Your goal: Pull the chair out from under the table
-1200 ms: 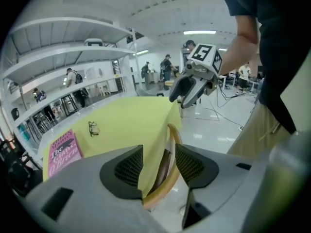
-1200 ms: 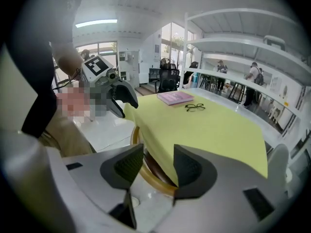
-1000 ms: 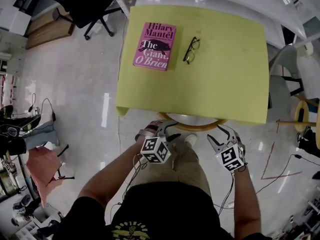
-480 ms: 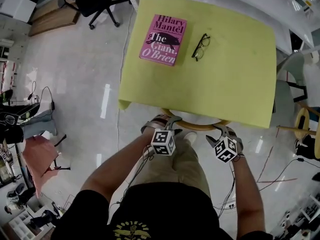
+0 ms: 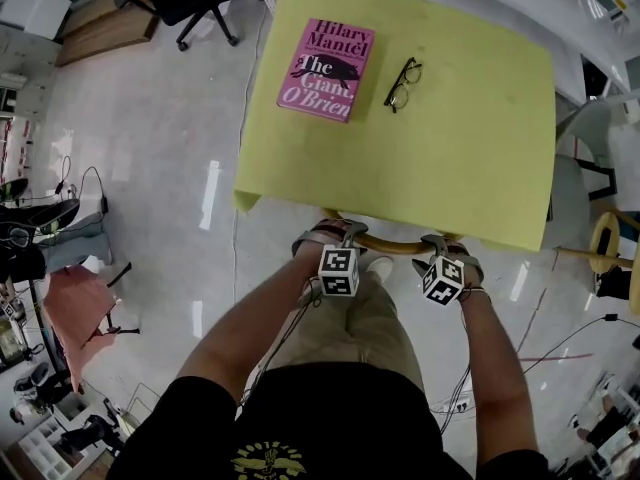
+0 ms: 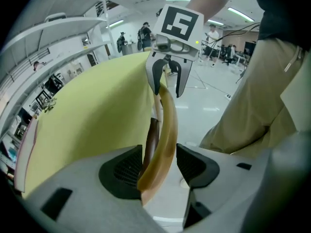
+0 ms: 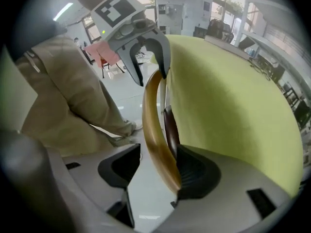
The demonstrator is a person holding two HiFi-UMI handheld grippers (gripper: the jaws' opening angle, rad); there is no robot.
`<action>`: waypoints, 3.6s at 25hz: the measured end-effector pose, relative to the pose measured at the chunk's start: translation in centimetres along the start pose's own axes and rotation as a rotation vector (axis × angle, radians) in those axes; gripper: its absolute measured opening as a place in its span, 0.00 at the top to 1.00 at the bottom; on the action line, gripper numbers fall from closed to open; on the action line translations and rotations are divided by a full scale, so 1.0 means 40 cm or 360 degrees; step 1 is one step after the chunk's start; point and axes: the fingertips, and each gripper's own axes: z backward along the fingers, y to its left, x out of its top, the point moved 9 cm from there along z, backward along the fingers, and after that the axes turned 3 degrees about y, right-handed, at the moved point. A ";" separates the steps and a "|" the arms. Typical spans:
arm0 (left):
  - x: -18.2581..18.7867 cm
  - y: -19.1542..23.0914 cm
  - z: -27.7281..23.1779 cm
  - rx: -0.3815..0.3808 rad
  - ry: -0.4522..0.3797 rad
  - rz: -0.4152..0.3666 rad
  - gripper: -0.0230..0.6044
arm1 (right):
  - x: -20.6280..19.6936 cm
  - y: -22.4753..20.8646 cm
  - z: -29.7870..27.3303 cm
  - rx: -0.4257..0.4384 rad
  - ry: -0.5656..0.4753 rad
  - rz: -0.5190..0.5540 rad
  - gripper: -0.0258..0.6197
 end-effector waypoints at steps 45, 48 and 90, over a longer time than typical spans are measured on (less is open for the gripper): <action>-0.023 -0.169 -0.046 -0.0016 0.0356 -0.0199 0.65 | 0.005 0.214 -0.089 -0.0138 0.0278 0.0274 0.70; -0.032 -0.215 -0.036 -0.0035 0.0321 -0.0218 0.65 | 0.005 0.266 -0.093 -0.0133 0.0283 0.0264 0.71; -0.096 -0.791 0.042 -0.0131 0.0271 -0.0225 0.67 | -0.033 0.832 -0.111 -0.0055 0.0362 0.0222 0.69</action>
